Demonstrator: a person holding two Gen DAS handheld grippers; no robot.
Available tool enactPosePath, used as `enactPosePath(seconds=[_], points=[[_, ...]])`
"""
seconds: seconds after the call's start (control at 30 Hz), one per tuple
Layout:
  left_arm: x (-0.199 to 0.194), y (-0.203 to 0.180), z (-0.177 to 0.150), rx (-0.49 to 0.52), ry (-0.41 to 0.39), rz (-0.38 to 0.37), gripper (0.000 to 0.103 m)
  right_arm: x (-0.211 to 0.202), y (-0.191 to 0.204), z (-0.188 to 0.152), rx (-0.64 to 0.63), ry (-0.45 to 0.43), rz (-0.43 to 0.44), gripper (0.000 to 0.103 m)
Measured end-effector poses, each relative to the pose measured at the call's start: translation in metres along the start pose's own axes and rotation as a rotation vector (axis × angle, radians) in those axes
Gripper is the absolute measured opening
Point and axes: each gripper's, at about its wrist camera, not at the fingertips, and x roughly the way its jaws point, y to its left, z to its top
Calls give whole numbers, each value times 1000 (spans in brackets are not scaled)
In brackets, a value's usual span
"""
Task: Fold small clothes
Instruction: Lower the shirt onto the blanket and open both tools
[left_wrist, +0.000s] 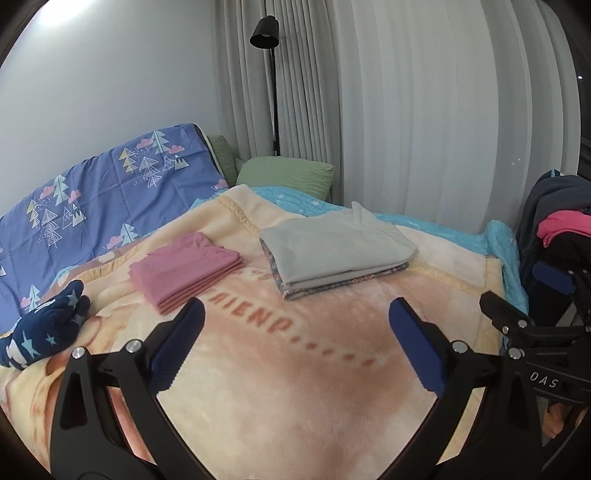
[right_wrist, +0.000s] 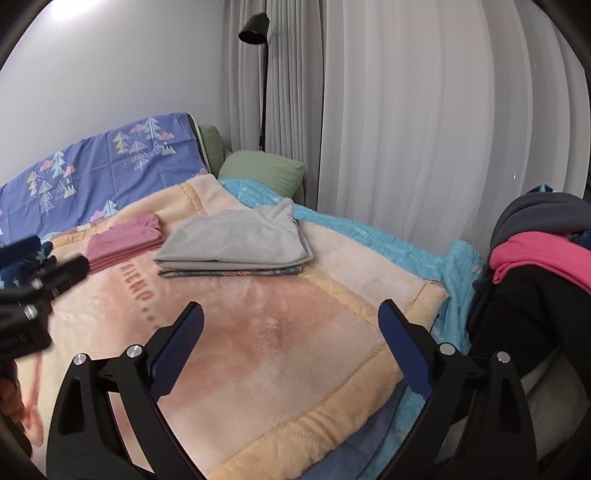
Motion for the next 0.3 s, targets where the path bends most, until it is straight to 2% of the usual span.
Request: enactPosePath(seconds=[0.3], points=[[-32,-5,-7,4,6,-18,101,-24,4,-1,31,-7,2,96]])
